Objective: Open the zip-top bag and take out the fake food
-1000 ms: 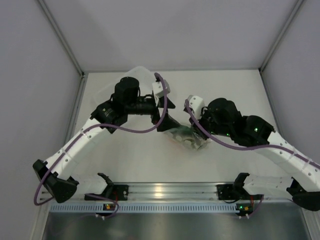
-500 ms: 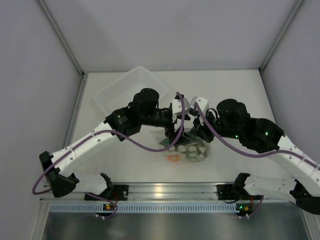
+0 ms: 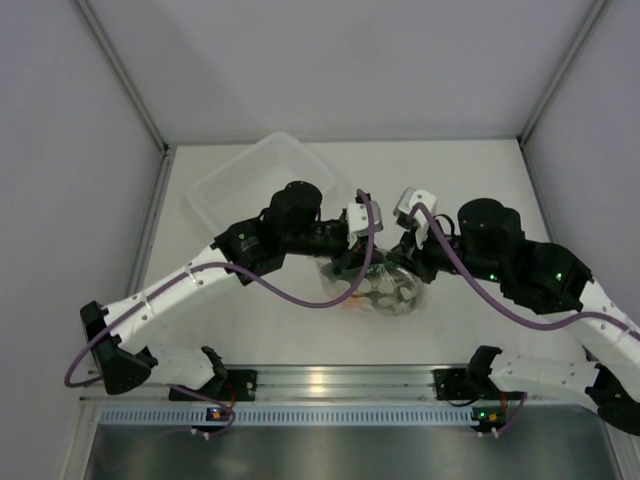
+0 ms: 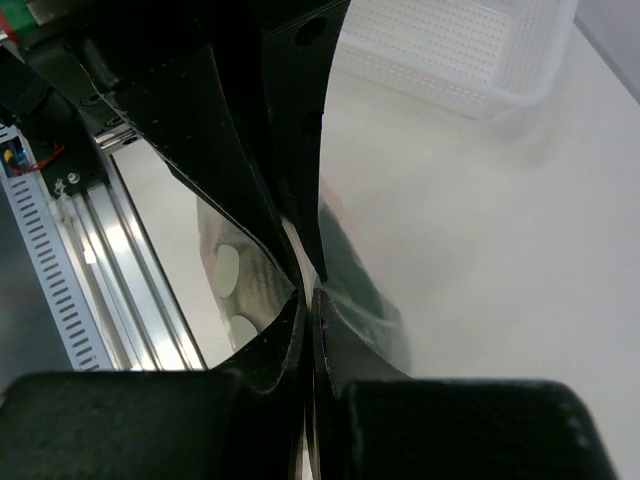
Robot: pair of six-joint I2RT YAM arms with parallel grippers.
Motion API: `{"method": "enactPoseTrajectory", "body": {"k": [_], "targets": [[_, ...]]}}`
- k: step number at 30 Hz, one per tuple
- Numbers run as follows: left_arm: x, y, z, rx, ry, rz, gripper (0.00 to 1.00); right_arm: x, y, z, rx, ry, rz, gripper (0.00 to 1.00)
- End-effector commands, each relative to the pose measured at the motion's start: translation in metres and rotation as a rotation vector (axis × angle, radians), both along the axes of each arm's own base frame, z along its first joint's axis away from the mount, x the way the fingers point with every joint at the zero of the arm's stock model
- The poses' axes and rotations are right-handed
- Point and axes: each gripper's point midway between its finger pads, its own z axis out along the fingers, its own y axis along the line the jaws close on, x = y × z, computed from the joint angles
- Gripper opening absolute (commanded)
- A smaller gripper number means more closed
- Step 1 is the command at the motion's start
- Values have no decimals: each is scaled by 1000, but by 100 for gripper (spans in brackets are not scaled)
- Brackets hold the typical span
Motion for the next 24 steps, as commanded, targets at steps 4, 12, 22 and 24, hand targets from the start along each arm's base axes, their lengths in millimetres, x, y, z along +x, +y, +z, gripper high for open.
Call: {"method": "enactPoseTrajectory", "body": {"k": [4, 12, 22, 24], "targets": [[-1, 0, 28, -83, -72, 0, 0, -2, 6, 51, 155, -106, 18, 0], [-9, 12, 38, -116, -95, 7, 0, -3, 0, 50, 206, -125, -4, 20], [-13, 38, 69, -190, -178, 71, 0, -4, -62, 79, 385, -220, -235, 78], [-20, 41, 75, -208, -180, 50, 0, -9, -72, 74, 442, -244, -245, 76]]}}
